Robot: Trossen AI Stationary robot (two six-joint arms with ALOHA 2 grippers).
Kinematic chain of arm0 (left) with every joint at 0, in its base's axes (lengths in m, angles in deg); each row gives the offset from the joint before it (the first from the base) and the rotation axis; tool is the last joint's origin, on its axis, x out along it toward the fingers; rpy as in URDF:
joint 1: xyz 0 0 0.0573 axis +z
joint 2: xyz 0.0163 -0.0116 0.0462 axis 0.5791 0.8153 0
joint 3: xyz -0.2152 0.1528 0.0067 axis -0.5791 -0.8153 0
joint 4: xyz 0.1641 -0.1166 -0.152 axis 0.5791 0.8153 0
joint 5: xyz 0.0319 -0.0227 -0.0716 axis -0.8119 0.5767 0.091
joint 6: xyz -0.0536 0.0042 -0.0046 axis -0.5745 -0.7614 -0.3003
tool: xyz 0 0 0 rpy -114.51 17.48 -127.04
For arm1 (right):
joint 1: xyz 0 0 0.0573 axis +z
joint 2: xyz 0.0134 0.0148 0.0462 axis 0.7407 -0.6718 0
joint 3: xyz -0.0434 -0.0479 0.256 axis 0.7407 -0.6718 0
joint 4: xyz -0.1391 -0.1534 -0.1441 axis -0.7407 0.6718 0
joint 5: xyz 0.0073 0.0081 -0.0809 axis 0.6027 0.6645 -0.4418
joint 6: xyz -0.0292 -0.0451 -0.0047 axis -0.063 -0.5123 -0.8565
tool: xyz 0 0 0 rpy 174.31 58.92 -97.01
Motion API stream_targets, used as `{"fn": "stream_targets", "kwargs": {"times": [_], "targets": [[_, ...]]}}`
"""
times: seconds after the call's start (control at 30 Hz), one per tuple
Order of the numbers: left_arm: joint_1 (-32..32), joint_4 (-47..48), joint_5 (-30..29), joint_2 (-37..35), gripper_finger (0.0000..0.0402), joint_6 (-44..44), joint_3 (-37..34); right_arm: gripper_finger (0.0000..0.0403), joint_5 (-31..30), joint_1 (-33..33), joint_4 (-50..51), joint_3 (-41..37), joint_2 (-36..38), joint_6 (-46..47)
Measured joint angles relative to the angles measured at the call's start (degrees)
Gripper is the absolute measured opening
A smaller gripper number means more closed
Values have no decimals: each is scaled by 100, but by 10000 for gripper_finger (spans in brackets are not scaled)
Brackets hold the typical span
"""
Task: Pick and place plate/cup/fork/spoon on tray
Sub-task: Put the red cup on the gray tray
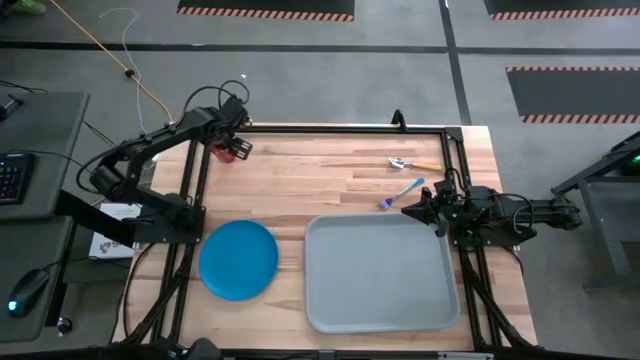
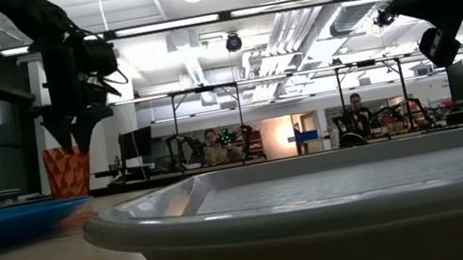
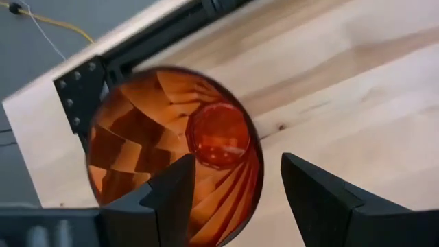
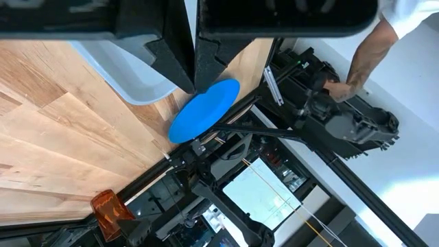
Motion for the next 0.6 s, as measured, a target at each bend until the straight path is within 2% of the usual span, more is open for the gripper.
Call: {"fn": "stream_targets", "kwargs": {"times": [0.4, 0.5, 0.6], "targets": [[-3, 52, -46, 848, 197, 174, 0, 0, 1, 0, 1, 1, 0, 0], [-3, 49, -61, 877, 166, 184, 0, 0, 2, 0, 1, -1, 0, -1], [-3, 49, -59, 796, 110, 238, 0, 0, 1, 0, -1, -1, 0, -1]]}}
